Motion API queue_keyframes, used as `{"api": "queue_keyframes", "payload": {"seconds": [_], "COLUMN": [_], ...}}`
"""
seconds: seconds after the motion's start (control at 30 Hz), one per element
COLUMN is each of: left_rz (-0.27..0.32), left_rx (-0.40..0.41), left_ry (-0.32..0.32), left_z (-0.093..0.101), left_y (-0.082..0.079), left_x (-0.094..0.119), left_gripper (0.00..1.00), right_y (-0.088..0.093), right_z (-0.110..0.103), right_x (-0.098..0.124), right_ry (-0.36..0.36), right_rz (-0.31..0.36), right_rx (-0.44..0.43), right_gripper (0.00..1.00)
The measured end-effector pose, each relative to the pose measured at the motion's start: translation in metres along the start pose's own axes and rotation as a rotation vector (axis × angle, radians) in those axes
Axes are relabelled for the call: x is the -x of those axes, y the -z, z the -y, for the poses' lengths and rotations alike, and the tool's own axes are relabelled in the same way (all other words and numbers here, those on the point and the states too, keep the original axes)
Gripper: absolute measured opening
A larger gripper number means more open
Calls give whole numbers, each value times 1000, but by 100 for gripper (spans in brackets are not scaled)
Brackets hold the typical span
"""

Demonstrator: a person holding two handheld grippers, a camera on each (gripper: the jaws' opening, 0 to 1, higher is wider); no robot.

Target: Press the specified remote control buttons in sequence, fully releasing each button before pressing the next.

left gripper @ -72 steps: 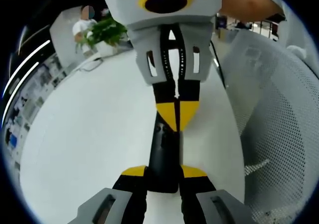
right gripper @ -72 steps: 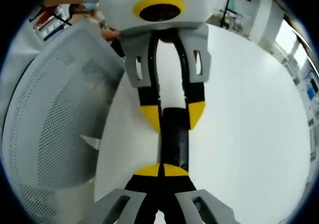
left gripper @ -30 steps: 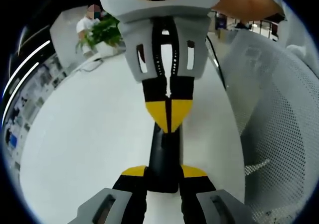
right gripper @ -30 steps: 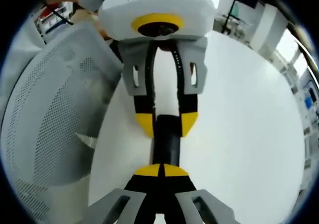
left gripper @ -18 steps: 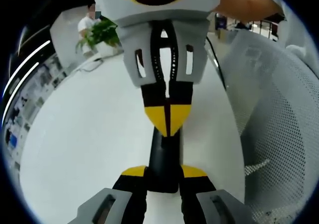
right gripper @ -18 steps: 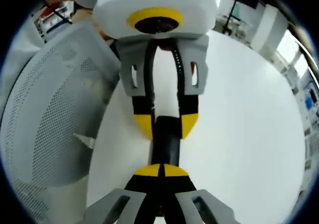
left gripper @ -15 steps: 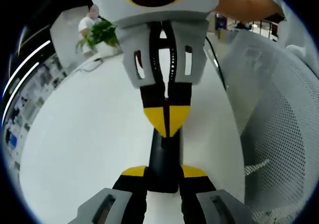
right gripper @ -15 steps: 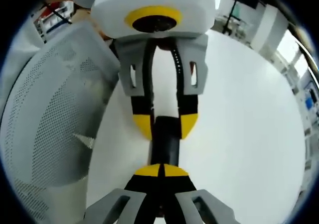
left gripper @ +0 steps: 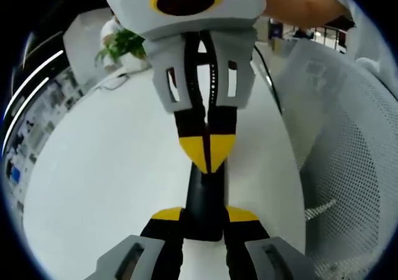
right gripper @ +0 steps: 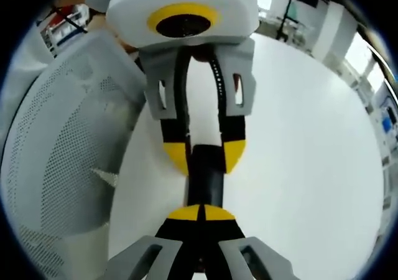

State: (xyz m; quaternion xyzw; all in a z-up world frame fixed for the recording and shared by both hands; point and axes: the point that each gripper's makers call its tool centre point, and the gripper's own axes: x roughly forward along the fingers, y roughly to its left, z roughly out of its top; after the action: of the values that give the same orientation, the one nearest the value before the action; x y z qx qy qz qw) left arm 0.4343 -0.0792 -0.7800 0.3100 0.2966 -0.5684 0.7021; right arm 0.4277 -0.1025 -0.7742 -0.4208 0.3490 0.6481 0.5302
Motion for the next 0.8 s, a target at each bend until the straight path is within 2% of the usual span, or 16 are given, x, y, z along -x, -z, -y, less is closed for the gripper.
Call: {"api": "queue_keyframes", "payload": {"seconds": [0.2, 0.8], "left_rz": [4, -1], "left_rx": [0, -1], "left_ry": [3, 5], "left_z": [0, -1], "left_y": [0, 0], "left_x": [0, 0], "left_gripper": [23, 23], "right_y": [0, 1], "right_z": [1, 2], "right_x": [0, 0], "right_ry": [-2, -6], "right_rz": [-31, -28], "right_rx": [1, -19], "right_gripper": [0, 0]}}
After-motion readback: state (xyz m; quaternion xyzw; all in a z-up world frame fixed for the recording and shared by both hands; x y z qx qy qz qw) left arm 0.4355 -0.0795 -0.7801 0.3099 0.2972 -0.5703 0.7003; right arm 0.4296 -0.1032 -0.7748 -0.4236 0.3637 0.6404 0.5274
